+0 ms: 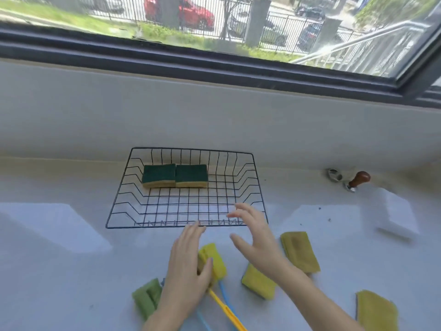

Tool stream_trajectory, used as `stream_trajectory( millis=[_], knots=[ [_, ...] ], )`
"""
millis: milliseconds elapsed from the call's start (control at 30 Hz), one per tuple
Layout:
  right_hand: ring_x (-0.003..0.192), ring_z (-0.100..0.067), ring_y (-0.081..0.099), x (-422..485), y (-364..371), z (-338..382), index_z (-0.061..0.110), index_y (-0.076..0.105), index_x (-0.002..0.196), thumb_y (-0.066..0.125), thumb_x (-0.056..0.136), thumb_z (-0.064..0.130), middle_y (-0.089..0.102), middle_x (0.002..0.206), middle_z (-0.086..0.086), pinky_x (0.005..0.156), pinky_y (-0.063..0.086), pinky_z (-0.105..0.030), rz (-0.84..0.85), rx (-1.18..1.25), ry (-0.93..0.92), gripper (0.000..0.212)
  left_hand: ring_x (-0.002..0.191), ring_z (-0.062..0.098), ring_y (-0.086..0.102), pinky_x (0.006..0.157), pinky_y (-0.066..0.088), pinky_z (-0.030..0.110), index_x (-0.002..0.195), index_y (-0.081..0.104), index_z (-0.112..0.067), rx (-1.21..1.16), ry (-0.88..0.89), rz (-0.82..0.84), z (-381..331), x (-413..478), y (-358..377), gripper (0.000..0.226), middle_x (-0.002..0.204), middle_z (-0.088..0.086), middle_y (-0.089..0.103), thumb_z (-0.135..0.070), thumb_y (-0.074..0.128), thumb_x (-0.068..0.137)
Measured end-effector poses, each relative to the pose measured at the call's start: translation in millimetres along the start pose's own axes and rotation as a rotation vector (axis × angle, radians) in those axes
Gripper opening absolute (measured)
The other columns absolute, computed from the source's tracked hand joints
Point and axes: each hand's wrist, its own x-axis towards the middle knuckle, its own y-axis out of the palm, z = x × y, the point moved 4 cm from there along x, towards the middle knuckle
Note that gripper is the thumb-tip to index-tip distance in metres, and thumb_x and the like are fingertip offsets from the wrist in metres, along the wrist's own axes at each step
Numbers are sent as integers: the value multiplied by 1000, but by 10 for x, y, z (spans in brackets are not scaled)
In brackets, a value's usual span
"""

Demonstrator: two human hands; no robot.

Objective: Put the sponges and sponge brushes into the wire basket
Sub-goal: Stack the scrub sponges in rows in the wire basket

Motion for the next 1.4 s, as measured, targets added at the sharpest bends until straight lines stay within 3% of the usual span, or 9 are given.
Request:
stream_trajectory(
  millis=[133, 267, 467, 700, 900, 1067, 1167, 1267, 1400],
  knots=[
    [131, 0, 30, -785, -396, -209, 30, 54, 114, 61, 86, 11, 42, 132, 12, 106, 23, -13, -25, -44, 96, 35, 137, 6, 24, 114, 20, 26, 131, 39, -28, -47, 42, 124, -292, -408, 243, 50, 138, -18, 32, -16, 57, 87],
    [128, 5, 30, -1486, -510, -466, 37, 51, 112, 62, 86, 16, 39, 130, 19, 102, 23, -8, -34, -86, 189, 36, 135, 2, 19, 105, 13, 11, 128, 39, -29, 94, 172, 335, -596, -693, 721, 44, 145, -14, 26, -29, 50, 86],
    [125, -5, 36, -2172, -614, -897, 35, 52, 113, 62, 86, 21, 42, 129, 13, 101, 28, -21, -72, -142, 340, 32, 130, 14, 29, 96, 33, 31, 129, 38, -29, 360, 211, 656, -822, -1166, 1444, 47, 142, -2, 31, -38, 48, 83],
    [121, -27, 44, -2548, -1252, -1591, 17, 59, 110, 65, 79, 5, 55, 120, -7, 95, 29, -26, -298, -207, 578, 34, 118, 17, 35, 86, 37, 33, 120, 39, -33, 536, 48, 495, -714, -1480, 1686, 45, 124, -6, 36, -44, 50, 78],
    [129, -35, 34, -2716, -1332, -2218, 16, 45, 127, 63, 85, 35, 36, 140, -13, 99, 37, -48, -265, -194, 885, 49, 106, 21, 51, 80, 40, 37, 105, 49, -34, 606, 39, 402, -756, -1678, 1785, 54, 116, -7, 48, -40, 72, 56],
    [116, -30, 47, -2601, -1192, -2205, 19, 43, 113, 71, 76, 33, 36, 128, -6, 76, 43, -40, -229, -240, 785, 49, 119, 21, 45, 87, 37, 37, 103, 47, -36, 600, -49, 355, -716, -1713, 1806, 47, 131, -8, 41, -22, 70, 65],
    [118, -27, 47, -2486, -1113, -2146, 24, 37, 123, 73, 71, 30, 35, 131, -4, 80, 48, -41, -129, -228, 721, 64, 107, 21, 55, 76, 41, 35, 89, 55, -33, 596, -53, 313, -744, -1717, 1777, 45, 121, -10, 56, -7, 73, 58],
    [125, -25, 39, -2403, -1009, -2033, 31, 24, 139, 73, 68, 41, 34, 135, -2, 91, 41, -42, 5, -369, 627, 87, 114, 17, 44, 78, 32, 32, 95, 51, -32, 507, -17, 262, -758, -1756, 1754, 39, 117, -18, 52, -2, 56, 70],
    [122, -22, 35, -2334, -890, -1897, 32, 43, 128, 72, 68, 45, 37, 128, 0, 86, 44, -36, 77, -365, 515, 67, 103, 16, 43, 79, 41, 33, 91, 49, -28, 296, 67, 160, -935, -1781, 1580, 33, 106, -19, 53, -6, 61, 71]
  ],
)
